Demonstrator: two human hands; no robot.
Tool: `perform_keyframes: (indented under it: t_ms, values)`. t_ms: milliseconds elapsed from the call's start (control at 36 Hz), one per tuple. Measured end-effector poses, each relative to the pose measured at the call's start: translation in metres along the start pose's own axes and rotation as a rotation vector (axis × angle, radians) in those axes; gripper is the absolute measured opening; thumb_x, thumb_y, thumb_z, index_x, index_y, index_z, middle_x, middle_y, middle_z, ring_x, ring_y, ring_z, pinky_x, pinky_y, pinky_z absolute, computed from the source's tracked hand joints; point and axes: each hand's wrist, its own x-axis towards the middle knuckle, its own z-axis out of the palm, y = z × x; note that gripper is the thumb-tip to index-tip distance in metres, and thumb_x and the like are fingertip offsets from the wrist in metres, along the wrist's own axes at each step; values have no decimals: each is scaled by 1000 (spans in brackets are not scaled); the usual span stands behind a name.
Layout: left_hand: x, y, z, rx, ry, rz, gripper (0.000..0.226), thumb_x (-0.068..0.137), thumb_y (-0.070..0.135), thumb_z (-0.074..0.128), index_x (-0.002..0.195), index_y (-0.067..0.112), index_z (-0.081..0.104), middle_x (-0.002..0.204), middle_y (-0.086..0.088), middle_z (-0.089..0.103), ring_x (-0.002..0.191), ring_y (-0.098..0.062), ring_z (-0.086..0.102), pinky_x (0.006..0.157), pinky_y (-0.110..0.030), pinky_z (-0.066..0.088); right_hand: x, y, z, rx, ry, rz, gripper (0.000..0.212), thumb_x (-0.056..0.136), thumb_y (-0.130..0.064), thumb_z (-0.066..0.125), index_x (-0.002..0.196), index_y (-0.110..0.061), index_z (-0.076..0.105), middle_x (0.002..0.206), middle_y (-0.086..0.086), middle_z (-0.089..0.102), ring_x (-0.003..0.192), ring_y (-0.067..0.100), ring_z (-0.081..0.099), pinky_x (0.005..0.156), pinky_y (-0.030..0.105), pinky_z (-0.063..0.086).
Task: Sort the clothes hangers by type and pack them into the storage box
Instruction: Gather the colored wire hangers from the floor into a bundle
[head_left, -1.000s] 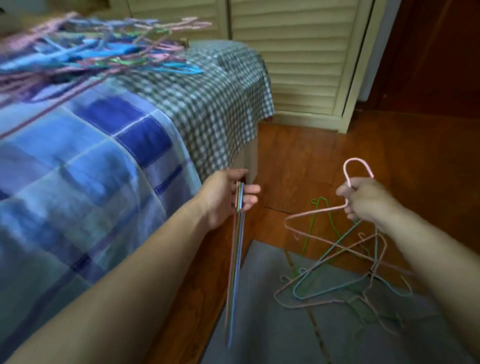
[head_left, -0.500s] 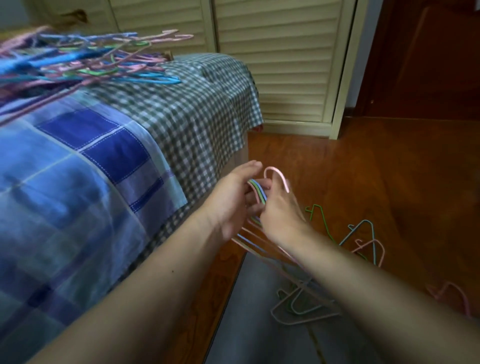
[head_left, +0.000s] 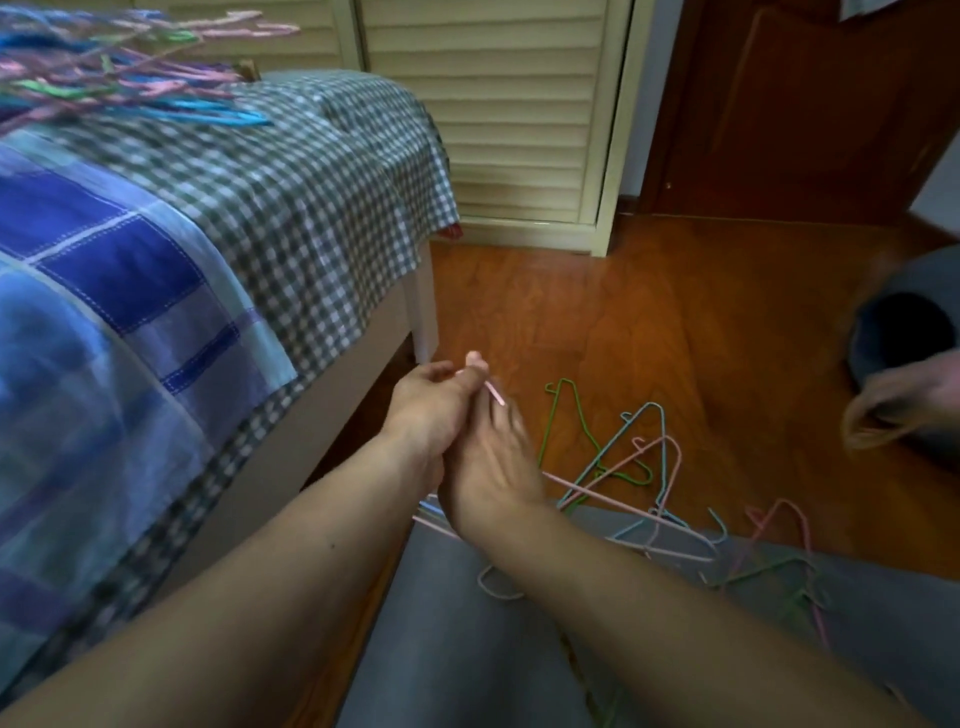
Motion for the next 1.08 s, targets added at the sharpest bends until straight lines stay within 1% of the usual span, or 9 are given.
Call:
perform_keyframes:
  t_ms: [167, 306, 417, 472, 556, 611, 750, 972, 1083]
  values:
    - [-5, 10, 9, 142, -30, -18, 23, 95, 33, 67, 111, 16, 71, 92, -2, 73, 84, -17, 69, 74, -27, 52, -11, 11, -8, -91, -16, -47, 71, 96, -28, 40, 158, -6, 12, 164, 18, 10, 152, 37, 1, 123, 49, 5]
    - [0, 9, 9, 320, 161, 168, 31, 89, 37, 69, 117, 24, 73, 110, 2, 74, 100, -16, 70, 96, -39, 56, -13, 16, -12, -56, -43, -94, 70, 95, -28, 43, 157, -7, 19, 163, 15, 14, 152, 38, -5, 124, 48, 3]
    - [2, -2, 10, 284, 182, 142, 23, 83, 26, 74, 106, 22, 76, 98, 0, 76, 92, -16, 72, 94, -35, 58, -23, 19, -7, -14, -103, -84, 77, 92, -21, 47, 156, 0, 9, 163, 22, 7, 151, 41, -3, 123, 49, 6]
    - [5, -7, 8, 186, 212, 64, 18, 86, 12, 69, 103, 15, 75, 86, -6, 74, 72, -17, 72, 78, -33, 62, -29, 25, -2, -37, -198, -93, 76, 93, -19, 45, 155, 2, 7, 161, 30, 6, 150, 45, 5, 122, 51, 11]
    - [10, -4, 0, -21, 264, 5, 14, 92, 1, 60, 101, 5, 70, 68, -9, 68, 45, -15, 62, 46, -24, 51, -33, 39, -8, -39, -365, -179, 50, 93, -30, 53, 135, -4, 46, 133, 30, 51, 126, 43, 49, 101, 45, 44]
    - [11, 0, -5, -144, 210, -22, 17, 94, -1, 54, 104, 5, 67, 74, -11, 67, 49, -18, 61, 43, -22, 49, -31, 52, -21, 64, -506, -178, 31, 97, -39, 50, 110, -12, 61, 111, 22, 65, 104, 38, 62, 77, 35, 47]
    - [2, 2, -11, -182, -107, -32, 30, 92, -4, 51, 116, 7, 65, 79, -5, 69, 55, -15, 59, 58, -27, 48, -25, 112, -12, 275, -385, 195, 25, 96, -21, 49, 81, -10, 65, 95, 17, 71, 92, 34, 66, 70, 32, 45]
    - [-4, -9, -17, -149, -134, -36, 24, 99, 0, 42, 107, 7, 64, 75, -8, 67, 58, -20, 62, 68, -33, 49, -118, 186, 81, 170, -947, 492, 40, 95, -21, 49, 133, -11, 57, 133, 13, 59, 121, 31, 57, 101, 31, 46]
    - [0, -16, -26, -124, -133, -46, 23, 100, 2, 44, 105, 6, 66, 72, -7, 69, 57, -21, 64, 69, -36, 51, -147, 178, 99, 157, -964, 558, 41, 96, -20, 49, 134, -6, 56, 137, 18, 56, 127, 32, 54, 101, 29, 45]
